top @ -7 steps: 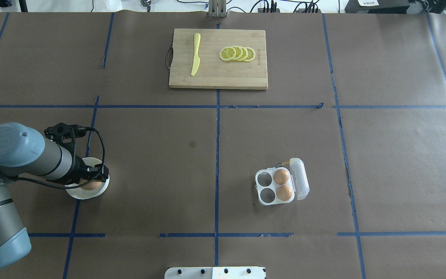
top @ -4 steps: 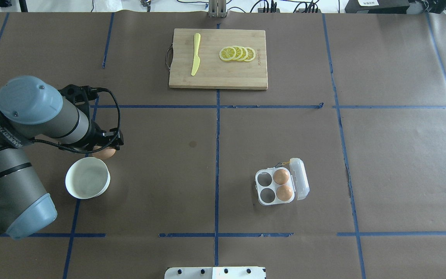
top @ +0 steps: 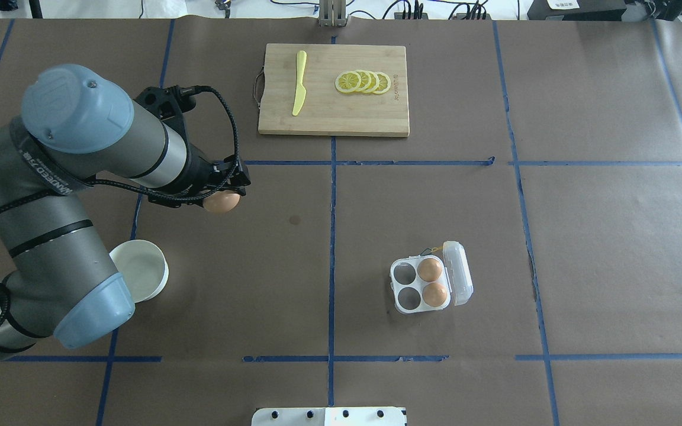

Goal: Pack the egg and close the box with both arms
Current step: 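Lift the egg with the left gripper and carry it to the carton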

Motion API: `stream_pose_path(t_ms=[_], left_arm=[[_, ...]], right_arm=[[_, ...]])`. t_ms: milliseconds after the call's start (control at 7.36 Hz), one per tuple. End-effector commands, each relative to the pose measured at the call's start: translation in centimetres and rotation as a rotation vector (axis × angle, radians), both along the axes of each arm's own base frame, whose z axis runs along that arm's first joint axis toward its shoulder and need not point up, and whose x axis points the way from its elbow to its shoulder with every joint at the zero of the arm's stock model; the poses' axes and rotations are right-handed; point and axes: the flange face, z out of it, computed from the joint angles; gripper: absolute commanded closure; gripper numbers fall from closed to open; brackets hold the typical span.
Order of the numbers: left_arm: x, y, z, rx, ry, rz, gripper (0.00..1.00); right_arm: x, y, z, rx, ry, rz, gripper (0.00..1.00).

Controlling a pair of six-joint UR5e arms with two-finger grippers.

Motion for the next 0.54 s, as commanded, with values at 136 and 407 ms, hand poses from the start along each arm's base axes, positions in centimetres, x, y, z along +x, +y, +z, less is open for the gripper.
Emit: stream_pose_path(t_ms=[136, 407], left_arm=[[8.1, 5.0, -3.1, -0.082, 0.392, 0.025, 0.99], [16.2, 7.2, -4.7, -0.043, 0.478, 0.026, 1.00]], right_arm=[[0.0, 0.0, -0.1, 0.002, 0.001, 0.000, 0.00], [0.0, 0.1, 0.1, -0.003, -0.002, 0.000, 0.00]])
